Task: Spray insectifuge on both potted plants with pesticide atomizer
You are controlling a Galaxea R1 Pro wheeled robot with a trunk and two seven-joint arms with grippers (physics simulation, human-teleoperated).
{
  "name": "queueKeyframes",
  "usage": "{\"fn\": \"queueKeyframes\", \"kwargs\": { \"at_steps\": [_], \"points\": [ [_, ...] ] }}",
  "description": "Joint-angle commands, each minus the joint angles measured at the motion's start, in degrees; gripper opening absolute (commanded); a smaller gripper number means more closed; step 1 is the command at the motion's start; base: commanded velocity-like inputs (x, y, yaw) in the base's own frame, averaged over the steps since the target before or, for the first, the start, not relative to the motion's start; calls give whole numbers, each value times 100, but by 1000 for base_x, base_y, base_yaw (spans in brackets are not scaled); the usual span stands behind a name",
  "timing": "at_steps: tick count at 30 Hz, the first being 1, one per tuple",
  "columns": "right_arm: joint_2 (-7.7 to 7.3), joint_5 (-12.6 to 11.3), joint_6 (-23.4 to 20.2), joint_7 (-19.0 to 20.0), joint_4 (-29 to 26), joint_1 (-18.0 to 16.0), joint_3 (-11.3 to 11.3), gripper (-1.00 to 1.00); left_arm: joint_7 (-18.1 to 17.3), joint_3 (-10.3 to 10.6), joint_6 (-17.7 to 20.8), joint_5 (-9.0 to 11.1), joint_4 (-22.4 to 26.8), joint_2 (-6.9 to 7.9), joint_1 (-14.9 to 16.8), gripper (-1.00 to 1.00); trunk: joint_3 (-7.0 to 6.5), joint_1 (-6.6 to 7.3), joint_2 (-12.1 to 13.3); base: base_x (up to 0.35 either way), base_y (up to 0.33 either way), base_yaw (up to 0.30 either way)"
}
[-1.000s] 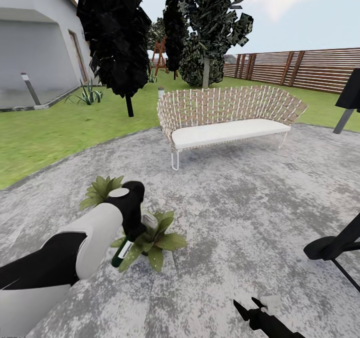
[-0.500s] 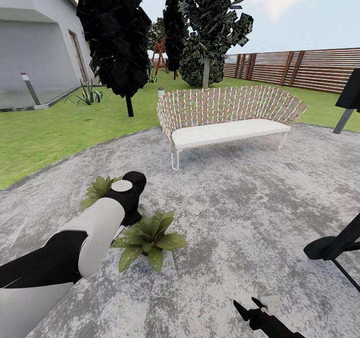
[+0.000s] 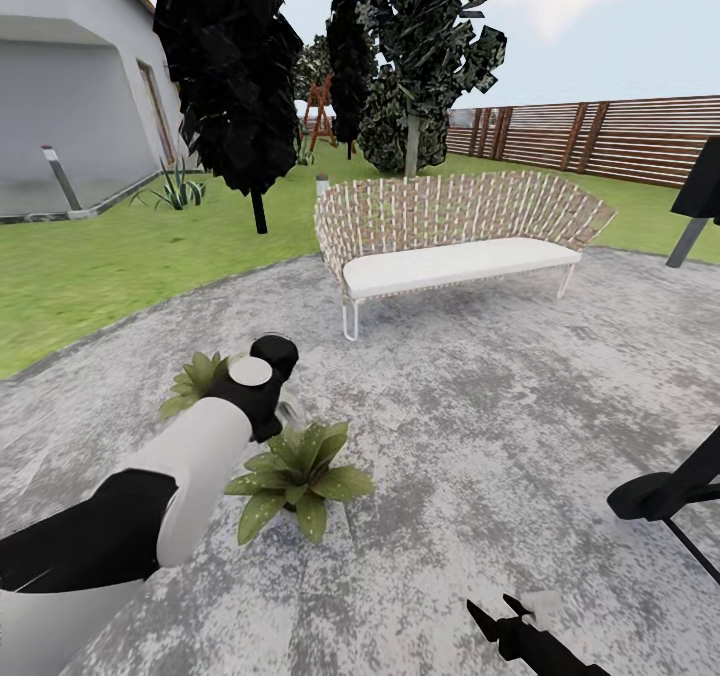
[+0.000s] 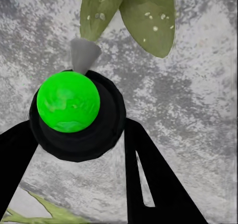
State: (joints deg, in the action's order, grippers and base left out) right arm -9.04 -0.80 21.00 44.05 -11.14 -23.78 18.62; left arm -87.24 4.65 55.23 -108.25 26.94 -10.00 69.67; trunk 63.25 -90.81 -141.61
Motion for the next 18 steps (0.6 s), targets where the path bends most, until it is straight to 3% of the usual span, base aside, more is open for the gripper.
{"fn": "queueKeyframes", "kwargs": {
  "at_steps": [1,9,18],
  "points": [
    [-1,-8,9,32,7,-4,19,100,-111,27,13,-54,-3,0,-31,-100,5,2,-2,0,0,0],
    [-1,-8,9,28,7,-4,19,100,-217,200,-91,-54,-18,0,-99,-100,5,2,-2,11,4,0],
    [-1,-8,9,29,7,-4,19,100,-276,207,-192,-52,-18,0,-107,-100,5,2,-2,258,113,0]
  ]
}}
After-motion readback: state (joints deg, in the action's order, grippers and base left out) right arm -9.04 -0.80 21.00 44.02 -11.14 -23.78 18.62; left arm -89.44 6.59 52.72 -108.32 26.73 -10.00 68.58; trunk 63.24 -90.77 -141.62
